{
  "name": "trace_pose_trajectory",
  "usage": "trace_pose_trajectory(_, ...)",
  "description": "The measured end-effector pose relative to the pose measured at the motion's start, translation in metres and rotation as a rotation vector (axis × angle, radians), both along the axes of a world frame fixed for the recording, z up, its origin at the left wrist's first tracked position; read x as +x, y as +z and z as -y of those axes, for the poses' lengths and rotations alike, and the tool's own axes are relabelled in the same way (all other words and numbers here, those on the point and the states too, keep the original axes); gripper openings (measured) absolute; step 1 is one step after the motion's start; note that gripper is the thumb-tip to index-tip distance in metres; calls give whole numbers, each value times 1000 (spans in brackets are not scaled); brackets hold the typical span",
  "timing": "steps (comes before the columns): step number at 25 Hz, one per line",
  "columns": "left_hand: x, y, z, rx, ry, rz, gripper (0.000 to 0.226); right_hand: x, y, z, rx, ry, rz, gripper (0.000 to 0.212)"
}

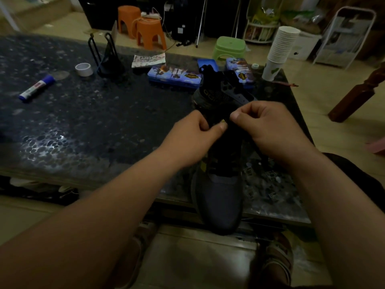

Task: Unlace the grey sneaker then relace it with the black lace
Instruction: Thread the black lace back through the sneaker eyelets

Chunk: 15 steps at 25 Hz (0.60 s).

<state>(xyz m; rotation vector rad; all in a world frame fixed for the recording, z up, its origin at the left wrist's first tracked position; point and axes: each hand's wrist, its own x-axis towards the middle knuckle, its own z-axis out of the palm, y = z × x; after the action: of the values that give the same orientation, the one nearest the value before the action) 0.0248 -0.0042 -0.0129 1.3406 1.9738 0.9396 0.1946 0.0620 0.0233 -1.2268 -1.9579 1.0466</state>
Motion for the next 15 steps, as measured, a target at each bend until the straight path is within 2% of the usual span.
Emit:
trace_pose_trajectory(4, 4, -6, -7, 8, 50, 12, 33, -15, -5, -4, 107, 37, 139, 16)
trace_pose_trajectory(5, 1, -6, -8, 14, 69, 114, 24, -17, -6, -6, 120, 41, 160, 16)
trace_pose_trajectory(7, -4, -6, -6, -8, 116, 456, 11, -18, -8, -8, 121, 48, 172, 16)
trace_pose_trajectory(9, -9, -5, -3, -75, 121, 707, 13, -17, -9, -10, 121, 59, 176, 16)
trace_pose_trajectory(12, -18, -7, -3, -137, 110, 847, 8, -19, -11, -11, 137, 61, 210, 16)
trace_pose_trajectory(15, -22, -6, -2, -155, 91, 882, 9, -22, -14, -12, 166, 51, 247, 16)
